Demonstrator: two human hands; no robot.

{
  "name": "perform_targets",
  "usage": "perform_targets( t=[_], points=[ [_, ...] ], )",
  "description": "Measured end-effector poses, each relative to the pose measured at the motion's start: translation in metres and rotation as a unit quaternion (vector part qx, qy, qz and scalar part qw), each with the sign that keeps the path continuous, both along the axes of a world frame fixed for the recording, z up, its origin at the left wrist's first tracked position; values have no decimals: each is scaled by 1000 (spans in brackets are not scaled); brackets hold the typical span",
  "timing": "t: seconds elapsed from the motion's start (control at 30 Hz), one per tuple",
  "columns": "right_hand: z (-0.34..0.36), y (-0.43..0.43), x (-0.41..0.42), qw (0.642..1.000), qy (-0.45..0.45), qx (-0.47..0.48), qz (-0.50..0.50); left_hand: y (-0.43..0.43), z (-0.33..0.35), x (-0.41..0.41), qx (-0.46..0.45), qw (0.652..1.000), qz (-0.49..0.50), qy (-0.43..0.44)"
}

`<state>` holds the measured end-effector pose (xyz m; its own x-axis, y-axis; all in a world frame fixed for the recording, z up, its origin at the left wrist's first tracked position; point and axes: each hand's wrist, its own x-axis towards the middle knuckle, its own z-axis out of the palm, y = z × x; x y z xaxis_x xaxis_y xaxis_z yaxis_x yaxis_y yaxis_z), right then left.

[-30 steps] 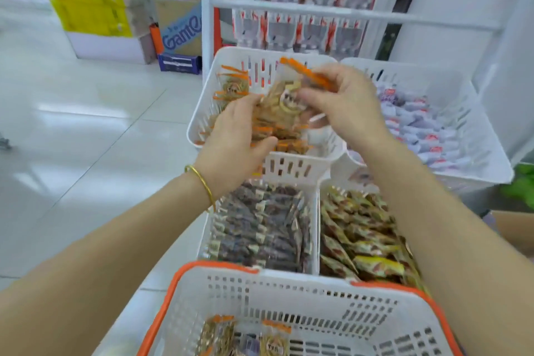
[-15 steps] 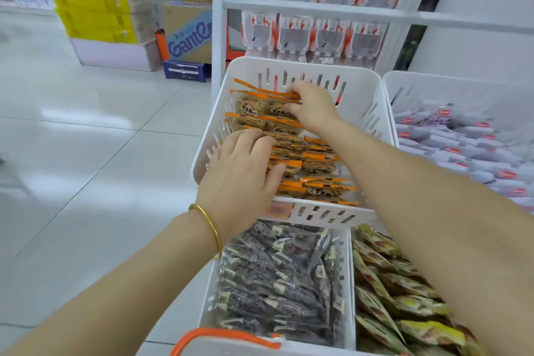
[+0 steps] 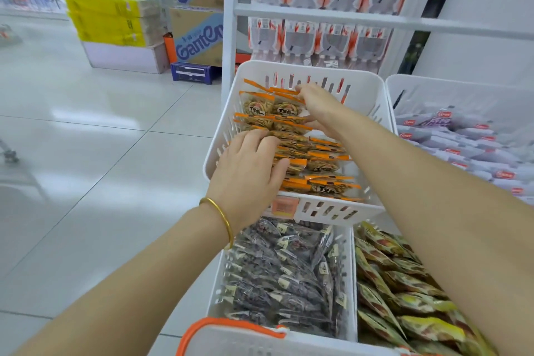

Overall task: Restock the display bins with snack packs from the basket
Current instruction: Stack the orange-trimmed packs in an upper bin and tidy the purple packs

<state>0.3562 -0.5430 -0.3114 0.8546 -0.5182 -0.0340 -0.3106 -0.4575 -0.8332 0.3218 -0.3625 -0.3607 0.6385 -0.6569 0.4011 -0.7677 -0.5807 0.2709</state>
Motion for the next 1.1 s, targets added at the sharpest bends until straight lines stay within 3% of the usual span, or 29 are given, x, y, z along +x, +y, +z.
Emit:
perform_targets(
  t=[0.13,0.23,0.37,0.53,0.63,0.83,1.0,1.1],
  points=[
    [9,12,-51,997,-78,-22,-6,25,6,-34,-36,999,-18,-20],
    [4,46,-127,988,-151,40,11,53,-1,-81,-39,998,-50,-10],
    [-34,110,-239,980,-157,96,74,96,-22,-149,67,993,-57,76],
    [-143,146,-316,988,50,102,108,133,-50,-216,186,968,-34,166],
    [-212,148,-336,976,175,89,98,138,-61,-236,226,957,-46,173],
    [-313,137,-360,945,324,43,22,125,-82,-243,271,939,-71,199],
    [-361,131,-384,893,444,71,-33,116,-108,-239,308,924,-98,202],
    [-377,134,-394,877,463,115,-48,117,-117,-239,336,914,-111,197]
  ],
)
